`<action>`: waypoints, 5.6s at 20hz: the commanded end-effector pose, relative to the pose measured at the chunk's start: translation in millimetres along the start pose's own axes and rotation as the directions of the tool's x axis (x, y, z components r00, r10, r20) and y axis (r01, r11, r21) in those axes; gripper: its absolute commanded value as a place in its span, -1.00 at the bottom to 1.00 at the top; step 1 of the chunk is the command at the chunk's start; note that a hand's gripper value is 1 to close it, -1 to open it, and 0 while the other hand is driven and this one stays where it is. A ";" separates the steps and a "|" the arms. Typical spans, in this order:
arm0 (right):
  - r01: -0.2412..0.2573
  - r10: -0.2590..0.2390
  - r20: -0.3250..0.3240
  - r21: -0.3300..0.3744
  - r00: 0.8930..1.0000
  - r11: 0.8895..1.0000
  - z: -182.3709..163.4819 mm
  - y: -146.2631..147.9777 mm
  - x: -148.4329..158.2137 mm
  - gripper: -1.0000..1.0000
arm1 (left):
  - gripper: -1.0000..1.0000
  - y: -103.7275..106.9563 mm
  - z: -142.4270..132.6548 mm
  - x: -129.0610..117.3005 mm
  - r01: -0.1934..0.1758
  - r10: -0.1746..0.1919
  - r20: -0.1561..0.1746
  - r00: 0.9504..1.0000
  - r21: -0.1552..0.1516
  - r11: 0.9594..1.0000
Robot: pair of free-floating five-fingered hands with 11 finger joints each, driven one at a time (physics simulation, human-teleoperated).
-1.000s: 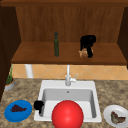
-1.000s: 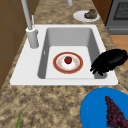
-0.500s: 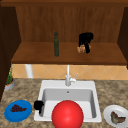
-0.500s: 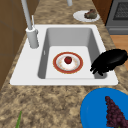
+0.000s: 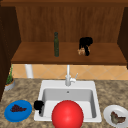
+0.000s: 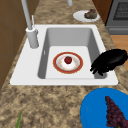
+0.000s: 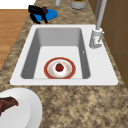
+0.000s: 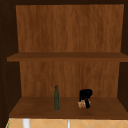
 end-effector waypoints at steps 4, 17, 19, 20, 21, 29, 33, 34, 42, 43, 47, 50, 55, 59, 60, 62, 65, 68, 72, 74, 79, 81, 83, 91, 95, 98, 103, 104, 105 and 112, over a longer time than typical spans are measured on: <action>-0.007 0.008 0.012 -0.084 1.000 0.996 -40.4 36.3 -23.1 1.00 | 0.00 0.0 0.0 0.0 0.000 0.000 0.000 1.000 0.000 1.000; 0.051 -0.051 0.047 -0.002 0.998 0.999 -148.9 67.2 -63.2 1.00 | 0.00 0.0 0.0 0.0 0.000 0.000 0.000 1.000 0.000 1.000; 0.084 -0.089 0.089 0.061 0.992 0.995 -158.6 56.5 -72.0 1.00 | 0.00 0.0 0.0 0.0 0.000 0.000 0.000 1.000 0.000 1.000; 0.093 -0.103 0.107 0.095 0.989 0.991 -164.0 52.9 -74.8 1.00 | 0.00 0.0 0.0 0.0 0.000 0.000 0.000 1.000 0.000 1.000; 0.104 -0.120 0.126 0.129 0.985 0.986 -169.8 51.5 -77.1 1.00 | 0.00 0.0 0.0 0.0 0.000 0.000 0.000 1.000 0.000 1.000; 0.221 -0.287 0.144 0.356 0.947 0.908 -198.0 56.2 -91.2 1.00 | 0.00 0.0 0.0 0.0 0.000 0.000 0.000 1.000 0.000 1.000; 0.258 -0.322 0.112 0.383 0.940 0.887 -192.1 51.4 -90.8 1.00 | 0.00 0.0 0.0 0.0 0.000 0.000 0.000 1.000 0.000 1.000; 0.254 -0.317 0.111 0.382 0.942 0.888 -191.3 50.4 -90.9 1.00 | 0.00 0.0 0.0 0.0 0.000 0.000 0.000 1.000 0.000 1.000; 0.174 -0.222 0.085 0.379 0.971 0.909 -187.5 11.3 -86.2 1.00 | 0.00 0.0 0.0 0.0 0.000 0.000 0.000 1.000 0.000 1.000; 0.165 -0.211 0.082 0.382 0.974 0.909 -190.2 7.3 -87.4 1.00 | 0.00 0.0 0.0 0.0 0.000 0.000 0.000 1.000 0.000 1.000; 0.185 -0.223 0.065 0.361 0.973 0.914 -189.0 25.4 -83.9 1.00 | 0.00 0.0 0.0 0.0 0.000 0.000 0.000 1.000 0.000 1.000; 0.171 -0.214 0.085 0.356 0.973 0.919 -185.5 41.5 -79.3 1.00 | 0.00 0.0 0.0 0.0 0.000 0.000 0.000 1.000 0.000 1.000; 0.182 -0.209 0.062 0.297 0.976 0.938 -189.7 73.3 -81.9 1.00 | 0.00 0.0 0.0 0.0 0.000 0.000 0.000 1.000 0.000 1.000; 0.223 -0.272 0.117 0.319 0.955 0.921 -192.6 76.4 -90.5 -1.00 | 0.00 0.0 0.0 0.0 0.000 0.000 0.000 1.000 0.000 1.000; 0.246 -0.292 0.114 0.307 0.950 0.919 -193.2 74.5 -93.3 -1.00 | 0.00 0.0 0.0 0.0 0.000 0.000 0.000 1.000 0.000 1.000; 0.245 -0.313 0.131 0.377 0.941 0.893 -193.7 62.9 -97.3 -1.00 | 0.00 0.0 0.0 0.0 0.000 0.000 0.000 1.000 0.000 1.000; 0.187 -0.251 0.168 0.323 0.953 0.928 -191.9 43.9 -100.0 -1.00 | 0.00 0.0 0.0 0.0 0.000 0.000 0.000 1.000 0.000 1.000; 0.153 -0.198 0.144 0.276 0.969 0.949 -186.3 15.1 -107.5 -1.00 | 0.00 0.0 0.0 0.0 0.000 0.000 0.000 1.000 0.000 1.000; 0.141 -0.183 0.131 0.279 0.974 0.950 -174.6 0.3 -114.6 -1.00 | 0.00 0.0 0.0 0.0 0.000 0.000 0.000 1.000 0.000 1.000; 0.138 -0.179 0.131 0.274 0.975 0.952 -165.2 -6.3 -116.5 -1.00 | 0.00 0.0 0.0 0.0 0.000 0.000 0.000 1.000 0.000 1.000; 0.125 -0.153 0.118 0.219 0.981 0.968 -130.6 -17.3 -112.1 -1.00 | 0.00 0.0 0.0 0.0 0.000 0.000 0.000 1.000 0.000 1.000; 0.101 -0.130 0.128 0.207 0.983 0.973 -128.2 -11.5 -108.1 -1.00 | 0.00 0.0 0.0 0.0 0.000 0.000 0.000 1.000 0.000 1.000; 0.102 -0.121 0.113 0.159 0.986 0.982 -118.1 -10.4 -108.3 -1.00 | 0.00 0.0 0.0 0.0 0.000 0.000 0.000 1.000 0.000 1.000; 0.125 -0.137 0.119 0.101 0.983 0.987 -69.0 0.4 -100.6 -1.00 | 0.00 0.0 0.0 0.0 0.000 0.000 0.000 1.000 0.000 1.000; 0.122 -0.133 0.113 0.094 0.985 0.988 -44.9 5.9 -96.0 -1.00 | 0.00 0.0 0.0 0.0 0.000 0.000 0.000 1.000 0.000 1.000; 0.133 -0.145 0.116 0.105 0.983 0.986 -21.5 14.2 -90.8 -1.00 | 0.00 0.0 0.0 0.0 0.000 0.000 0.000 1.000 0.000 1.000; 0.151 -0.161 0.122 0.086 0.979 0.985 9.7 31.4 -83.5 -1.00 | 0.00 0.0 0.0 0.0 0.000 0.000 0.000 1.000 0.000 1.000; 0.158 -0.166 0.128 0.071 0.978 0.985 14.7 33.8 -82.4 -1.00 | 0.00 0.0 0.0 0.0 0.000 0.000 0.000 1.000 0.000 1.000; 0.158 -0.165 0.124 0.065 0.978 0.985 19.3 35.7 -81.0 -1.00 | 0.00 0.0 0.0 0.0 0.000 0.000 0.000 1.000 0.000 1.000; 0.150 -0.151 0.118 0.020 0.981 0.989 55.5 54.9 -68.8 -1.00 | 0.00 0.0 0.0 0.0 0.000 0.000 0.000 1.000 0.000 1.000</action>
